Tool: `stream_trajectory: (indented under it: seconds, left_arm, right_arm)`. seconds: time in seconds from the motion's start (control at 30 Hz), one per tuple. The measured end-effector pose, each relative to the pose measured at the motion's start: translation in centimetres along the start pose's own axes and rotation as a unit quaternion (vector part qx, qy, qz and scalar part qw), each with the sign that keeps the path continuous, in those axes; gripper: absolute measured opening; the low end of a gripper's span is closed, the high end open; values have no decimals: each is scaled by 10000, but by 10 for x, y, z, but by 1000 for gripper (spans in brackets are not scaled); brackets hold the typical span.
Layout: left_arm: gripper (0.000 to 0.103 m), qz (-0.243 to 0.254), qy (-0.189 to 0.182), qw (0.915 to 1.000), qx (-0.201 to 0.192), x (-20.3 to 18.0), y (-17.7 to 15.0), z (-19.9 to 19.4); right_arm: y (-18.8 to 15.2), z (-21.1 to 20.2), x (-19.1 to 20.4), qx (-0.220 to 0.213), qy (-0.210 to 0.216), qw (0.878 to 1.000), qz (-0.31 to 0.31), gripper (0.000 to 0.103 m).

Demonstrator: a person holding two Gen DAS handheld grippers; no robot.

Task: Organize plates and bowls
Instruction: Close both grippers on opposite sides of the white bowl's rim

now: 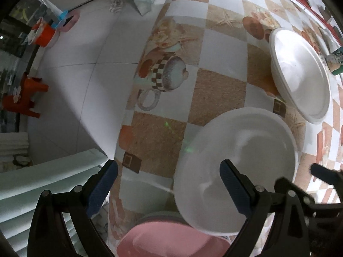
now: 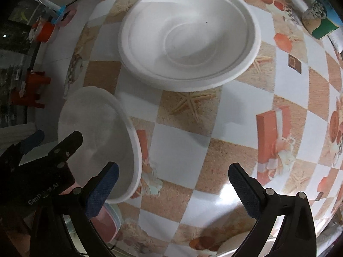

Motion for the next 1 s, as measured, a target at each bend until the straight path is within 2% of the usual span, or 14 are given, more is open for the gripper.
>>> stream_trajectory:
  seconds: [0.07,0.1,0.17,0.2,0.23,0.27,0.3,0.37,0.4,0.43,0.73,1.0]
  left_arm:
    - [93,31,-24,10000,8,-2,1,2]
    - [91,61,-52,10000,42,-5,1,4]
    - [79,132,-98,9998,119,-9,-1,7]
    - [70,180,-145,9996,179,-12,-2,9]
    - [60,210,-198,9993,239,-15,-4,10]
    - [55,219,-241,9991,263,-18,-5,10]
    - [46,229,-308,9989,282,-22,-7,10]
    - [41,286,-393,9983,311,-30,-9,7]
    - [40,354,-448,9979,322,-37,-11,4]
    - [38,416,-457,9976,312,-42,-13,2]
    - [38,1033,-576,9929,107,-108,-37,-29]
    - [38,1648,-652,9842,43,-171,-84,-51]
  right_arm:
    - [1,4,0,23,100,9999,103,80]
    - [2,8,0,46,114,9998,135,78]
    - [2,13,1,85,130,9998,131,75]
    - [1,15,2,94,188,9997,124,69]
    - [1,17,3,109,243,9996,133,56]
    - [2,18,4,82,300,9994,122,52]
    - [2,18,5,91,409,9991,98,48]
    - [2,18,10,131,694,9975,50,30]
    - [2,17,11,155,666,9977,9,29]
    - [1,18,10,162,619,9979,-26,21]
    - [-27,6,-30,326,419,9986,-90,19]
    - [-57,-8,-77,291,217,9992,171,19]
Point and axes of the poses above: each gripper's, at about its wrist camera, not at the fingertips, and z roughly the way its jaws point, x to its left, y to its top, the point moved 5 cm from there along z, roughly the way its jaws point, and after that the axes turned 12 degrees about y, right-handed, at the moved point
